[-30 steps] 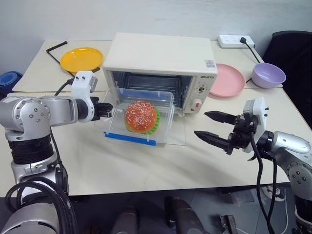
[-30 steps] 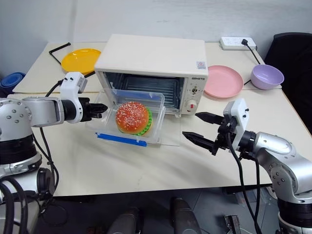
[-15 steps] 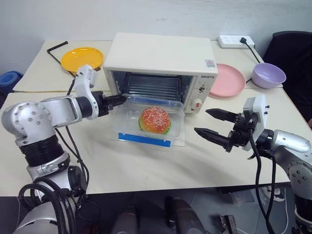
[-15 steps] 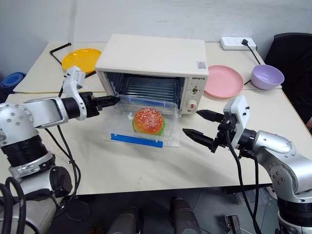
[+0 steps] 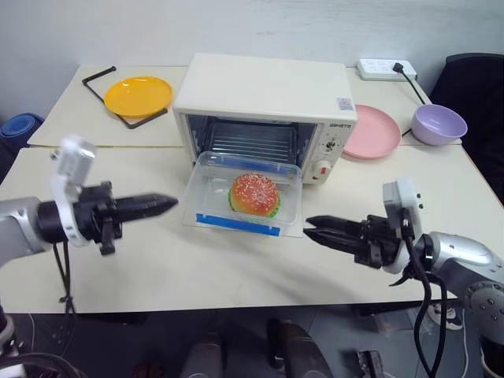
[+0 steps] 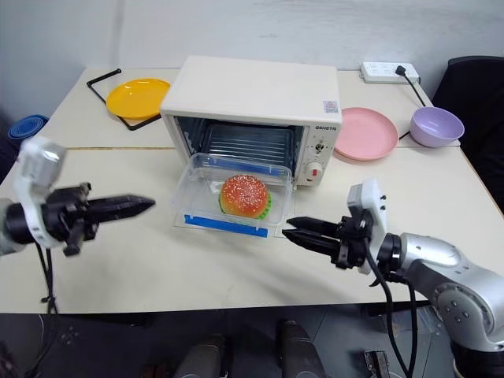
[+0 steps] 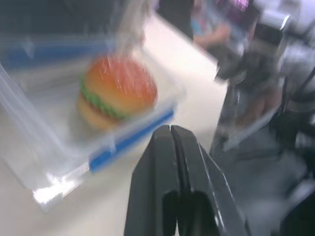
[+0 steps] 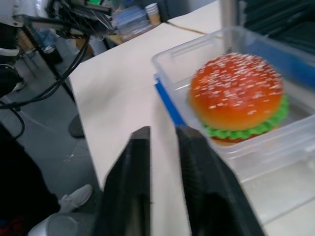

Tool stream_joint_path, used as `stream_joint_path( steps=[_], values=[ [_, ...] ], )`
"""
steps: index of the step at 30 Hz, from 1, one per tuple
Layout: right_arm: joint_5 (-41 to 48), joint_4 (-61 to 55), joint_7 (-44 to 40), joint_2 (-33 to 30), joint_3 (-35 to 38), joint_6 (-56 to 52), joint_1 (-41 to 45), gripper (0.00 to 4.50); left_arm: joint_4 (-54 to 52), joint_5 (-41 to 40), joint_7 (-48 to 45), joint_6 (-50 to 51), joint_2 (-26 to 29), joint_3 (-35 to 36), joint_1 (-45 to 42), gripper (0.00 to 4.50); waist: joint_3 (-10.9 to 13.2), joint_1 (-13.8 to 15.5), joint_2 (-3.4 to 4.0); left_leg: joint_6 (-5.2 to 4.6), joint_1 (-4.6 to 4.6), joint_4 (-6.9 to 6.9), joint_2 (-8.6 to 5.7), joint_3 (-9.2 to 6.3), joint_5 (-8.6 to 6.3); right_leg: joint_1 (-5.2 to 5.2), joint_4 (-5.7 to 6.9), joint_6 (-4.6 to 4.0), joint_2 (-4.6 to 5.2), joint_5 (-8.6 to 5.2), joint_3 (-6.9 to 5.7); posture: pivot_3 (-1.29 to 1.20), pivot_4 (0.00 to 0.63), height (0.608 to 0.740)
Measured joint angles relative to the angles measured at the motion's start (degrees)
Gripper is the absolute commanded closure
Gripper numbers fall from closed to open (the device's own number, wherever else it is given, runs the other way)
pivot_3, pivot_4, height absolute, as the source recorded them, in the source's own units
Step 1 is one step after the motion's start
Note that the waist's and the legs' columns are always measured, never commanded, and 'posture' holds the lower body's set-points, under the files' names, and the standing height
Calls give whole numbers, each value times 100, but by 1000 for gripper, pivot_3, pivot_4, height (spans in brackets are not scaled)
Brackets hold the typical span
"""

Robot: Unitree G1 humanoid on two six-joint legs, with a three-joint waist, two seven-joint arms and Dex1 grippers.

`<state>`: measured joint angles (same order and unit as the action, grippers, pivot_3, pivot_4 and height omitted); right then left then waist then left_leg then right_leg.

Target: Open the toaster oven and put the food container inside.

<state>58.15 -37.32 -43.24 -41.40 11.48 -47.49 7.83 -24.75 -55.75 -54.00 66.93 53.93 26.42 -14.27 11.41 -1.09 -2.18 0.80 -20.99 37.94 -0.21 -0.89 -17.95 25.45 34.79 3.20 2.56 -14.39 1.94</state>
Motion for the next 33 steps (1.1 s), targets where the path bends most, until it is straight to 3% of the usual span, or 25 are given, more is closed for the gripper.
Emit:
stream_joint_path(
  steps=[6, 8, 10, 12, 20, 28, 33],
  values=[
    [-770, 2, 480, 201, -818, 113, -67, 4454, -133, 1239, -278, -1545, 164, -1013, 425, 4500, 0, -21, 0, -6, -4, -1, 2, 2, 5, 2, -3, 3, 0, 7, 3, 0, 150, 740],
    [-1124, 185, 644, 397, -1113, 193, 17, 4454, 27, 1682, -91, -1913, 23, -1434, 277, 4500, 0, -24, 0, -7, -4, -1, 1, 3, 6, 1, -3, 24, -1, 19, 3, 0, 150, 740],
    [-1430, 436, 786, 656, -1347, 311, 150, 4454, 295, 1959, 100, -2125, -244, -1751, 73, 4500, 0, -29, 0, -9, -7, 1, 1, 2, 7, 2, -3, 99, -5, 62, 1, 0, 150, 740],
    [-1728, 724, 910, 856, -1498, 450, 363, 4454, 502, 2140, 290, -2238, -500, -1976, -160, 4500, 0, -33, 0, -9, -10, 1, 0, 2, 7, 4, -3, 104, -5, 65, -1, 0, 150, 740],
    [-2656, 1851, 1019, 1319, -1740, 962, 1439, 4454, 1249, 2724, 995, -2662, -1302, -2278, -1050, 4500, 0, -47, 0, -11, -7, 3, -1, -3, 2, 11, 24, 108, -7, 73, -5, 0, 150, 740],
    [-3670, 4284, 1774, 2355, -1691, 1606, 3037, 4454, 2836, 3472, 1895, -3399, -2257, -2413, -2334, 4500, 1, -48, 0, -8, -20, 6, -3, 1, 8, 23, 25, 109, -6, 90, -7, 0, 150, 740],
    [-3613, 4155, 1586, 2339, -1524, 1590, 2899, 4454, 3099, 3372, 1738, -3416, -2061, -2150, -2380, 4500, 0, -74, 1, -8, -51, -1, 2, 9, 7, 58, 41, 110, -8, 90, -1, 0, 150, 740]
  ],
)
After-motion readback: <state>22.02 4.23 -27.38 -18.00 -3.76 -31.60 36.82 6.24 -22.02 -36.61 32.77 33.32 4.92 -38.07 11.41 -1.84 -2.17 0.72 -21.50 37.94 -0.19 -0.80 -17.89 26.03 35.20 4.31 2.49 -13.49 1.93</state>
